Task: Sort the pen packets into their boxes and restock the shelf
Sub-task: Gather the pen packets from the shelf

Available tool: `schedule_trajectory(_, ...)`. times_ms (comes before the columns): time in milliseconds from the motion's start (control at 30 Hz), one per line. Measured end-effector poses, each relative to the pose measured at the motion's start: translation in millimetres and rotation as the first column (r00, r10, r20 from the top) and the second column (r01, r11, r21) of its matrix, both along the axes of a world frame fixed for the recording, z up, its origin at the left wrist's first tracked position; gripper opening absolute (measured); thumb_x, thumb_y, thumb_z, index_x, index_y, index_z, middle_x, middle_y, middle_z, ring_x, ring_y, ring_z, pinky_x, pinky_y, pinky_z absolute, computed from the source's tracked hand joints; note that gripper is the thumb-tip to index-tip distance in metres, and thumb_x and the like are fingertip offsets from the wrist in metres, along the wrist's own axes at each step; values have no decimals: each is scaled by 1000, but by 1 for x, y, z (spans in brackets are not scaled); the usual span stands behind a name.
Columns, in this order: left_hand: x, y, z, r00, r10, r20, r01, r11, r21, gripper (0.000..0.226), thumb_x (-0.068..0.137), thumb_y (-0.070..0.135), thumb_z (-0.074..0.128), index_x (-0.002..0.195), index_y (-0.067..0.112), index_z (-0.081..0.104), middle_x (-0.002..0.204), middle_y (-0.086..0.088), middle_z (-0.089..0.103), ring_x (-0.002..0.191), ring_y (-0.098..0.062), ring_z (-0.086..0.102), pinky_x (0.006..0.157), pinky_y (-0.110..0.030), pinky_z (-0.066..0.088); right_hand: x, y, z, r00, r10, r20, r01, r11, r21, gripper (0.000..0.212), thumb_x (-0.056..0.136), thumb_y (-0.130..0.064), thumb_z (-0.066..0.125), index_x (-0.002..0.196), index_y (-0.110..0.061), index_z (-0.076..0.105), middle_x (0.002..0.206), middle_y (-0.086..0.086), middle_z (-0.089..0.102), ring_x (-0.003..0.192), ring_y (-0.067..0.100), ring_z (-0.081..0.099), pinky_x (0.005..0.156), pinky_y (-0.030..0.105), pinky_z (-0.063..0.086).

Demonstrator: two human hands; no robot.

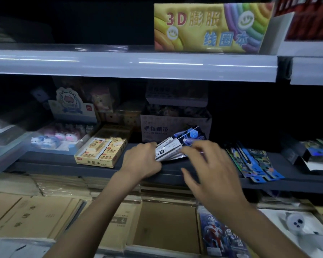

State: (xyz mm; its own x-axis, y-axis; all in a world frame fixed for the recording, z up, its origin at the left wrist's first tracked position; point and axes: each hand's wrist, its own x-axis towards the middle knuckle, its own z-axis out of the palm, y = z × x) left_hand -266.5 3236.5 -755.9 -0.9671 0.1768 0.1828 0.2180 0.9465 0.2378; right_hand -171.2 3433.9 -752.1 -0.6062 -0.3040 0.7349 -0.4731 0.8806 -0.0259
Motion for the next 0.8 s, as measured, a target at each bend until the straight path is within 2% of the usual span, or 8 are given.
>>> schedule_trajectory(67,-3,1,4,1000,-14,14,15,999,-42,28,78,29,63,105,25,58,103,-1,70,98,-31,67,70,-34,42,-30,2,-7,996,10,90,-28,978,205,68,91,-36,72,151,-16,47,151,12,48,141,31,44,113,48,41)
schedule_trajectory(133,-9,0,12,997,-55,52,60,992,-108,28,78,30,67,105,25,61,100,-1,71,95,-29,67,69,-32,45,-56,2,-12,979,-79,190,12,944,330,81,95,-47,63,162,-17,29,163,12,36,153,33,30,125,55,23)
schedule_trajectory(233,-25,-1,25,974,-120,193,153,974,-166,38,71,33,78,105,26,63,100,0,71,93,-25,67,75,-34,55,-80,4,-20,975,-120,185,33,909,416,78,95,-51,59,160,-17,33,151,9,49,141,31,44,122,57,24)
schedule_trajectory(333,-43,3,33,935,-163,314,233,952,-201,46,68,30,85,106,24,60,102,0,69,91,-21,65,83,-38,59,-96,3,-21,960,-93,263,-22,914,406,72,99,-53,49,159,-16,32,146,7,51,131,29,50,111,47,36)
schedule_trajectory(467,-56,8,43,928,-129,351,235,932,-278,47,70,34,87,102,23,55,99,2,64,90,-20,62,80,-34,55,-112,-2,-24,933,-99,347,-43,924,379,65,104,-50,46,156,-13,32,139,7,52,123,31,51,99,44,40)
schedule_trajectory(567,-55,2,48,962,-103,253,195,907,-373,47,70,46,83,102,25,57,99,4,65,89,-21,61,74,-31,49,-117,-7,-22,910,-115,399,-45,928,369,58,105,-43,47,152,-12,36,135,10,55,121,34,52,100,45,39)
schedule_trajectory(667,-47,-11,49,990,-112,85,137,900,-414,65,68,63,79,119,28,60,114,4,70,104,-22,66,75,-32,45,-120,-6,-22,894,-116,433,-45,938,344,53,104,-37,48,151,-12,38,131,11,56,120,36,53,100,45,38)
schedule_trajectory(800,-20,-23,38,971,-198,-132,134,914,-384,83,69,74,74,140,38,51,128,4,62,119,-23,59,93,-38,45,-121,-7,-21,869,-125,479,-39,947,318,55,105,-40,45,152,-14,34,135,12,54,123,36,51,103,45,36)
